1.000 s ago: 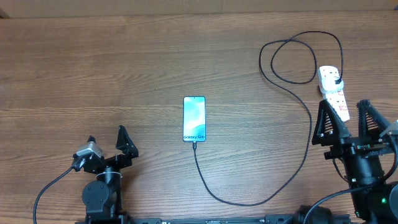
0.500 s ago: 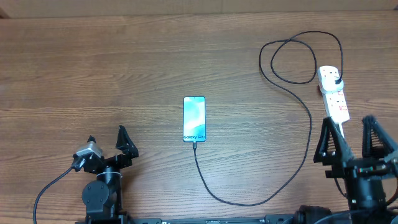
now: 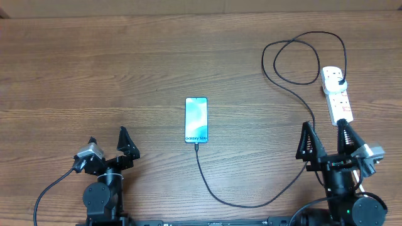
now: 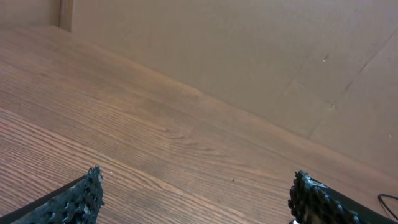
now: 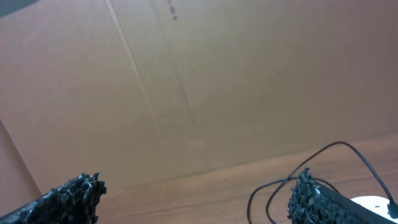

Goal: Plug charger to phone and switch on socket

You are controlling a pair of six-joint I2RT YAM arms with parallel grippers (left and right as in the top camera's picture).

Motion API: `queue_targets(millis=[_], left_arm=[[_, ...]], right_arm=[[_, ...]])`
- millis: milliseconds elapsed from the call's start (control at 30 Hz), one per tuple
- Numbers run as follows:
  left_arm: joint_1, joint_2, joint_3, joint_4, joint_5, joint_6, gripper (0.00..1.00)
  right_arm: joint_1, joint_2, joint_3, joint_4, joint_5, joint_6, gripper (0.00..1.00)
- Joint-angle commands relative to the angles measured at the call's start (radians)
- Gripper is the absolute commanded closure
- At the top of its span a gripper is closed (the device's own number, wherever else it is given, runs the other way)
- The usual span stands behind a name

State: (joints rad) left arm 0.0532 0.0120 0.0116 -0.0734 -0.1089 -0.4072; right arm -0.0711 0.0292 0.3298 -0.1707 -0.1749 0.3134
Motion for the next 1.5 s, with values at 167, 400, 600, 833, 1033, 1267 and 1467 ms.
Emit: queue_targets(millis=[167, 400, 600, 833, 1033, 1267, 1467], left_arm=[[0.005, -0.007, -0.006, 0.004, 0.005, 0.03, 0.0], [0.005, -0.007, -0.006, 0.004, 0.005, 0.03, 0.0], [0.005, -0.007, -0.006, 0.004, 0.005, 0.03, 0.0], [0.005, -0.007, -0.006, 0.004, 0.005, 0.03, 0.0], [0.005, -0.007, -0.006, 0.004, 0.005, 0.03, 0.01], [0.005, -0.007, -0.006, 0.004, 0.005, 0.03, 0.01], [0.005, -0.007, -0.006, 0.004, 0.005, 0.03, 0.0]], right_arm=[[0.006, -0.026, -0.103, 0.045, 0.097, -0.005, 0.0], [0.006, -0.026, -0.213, 0.17, 0.096, -0.005, 0.0], [0.006, -0.026, -0.265, 0.2, 0.098, -0.013, 0.0], [0.006, -0.026, -0.298, 0.201, 0.105, -0.069, 0.0], [0.006, -0.026, -0.322, 0.181, 0.108, -0.087, 0.0], [0.006, -0.026, -0.322, 0.118, 0.115, -0.087, 0.0], [0.006, -0.026, -0.322, 0.09, 0.127, -0.087, 0.0]])
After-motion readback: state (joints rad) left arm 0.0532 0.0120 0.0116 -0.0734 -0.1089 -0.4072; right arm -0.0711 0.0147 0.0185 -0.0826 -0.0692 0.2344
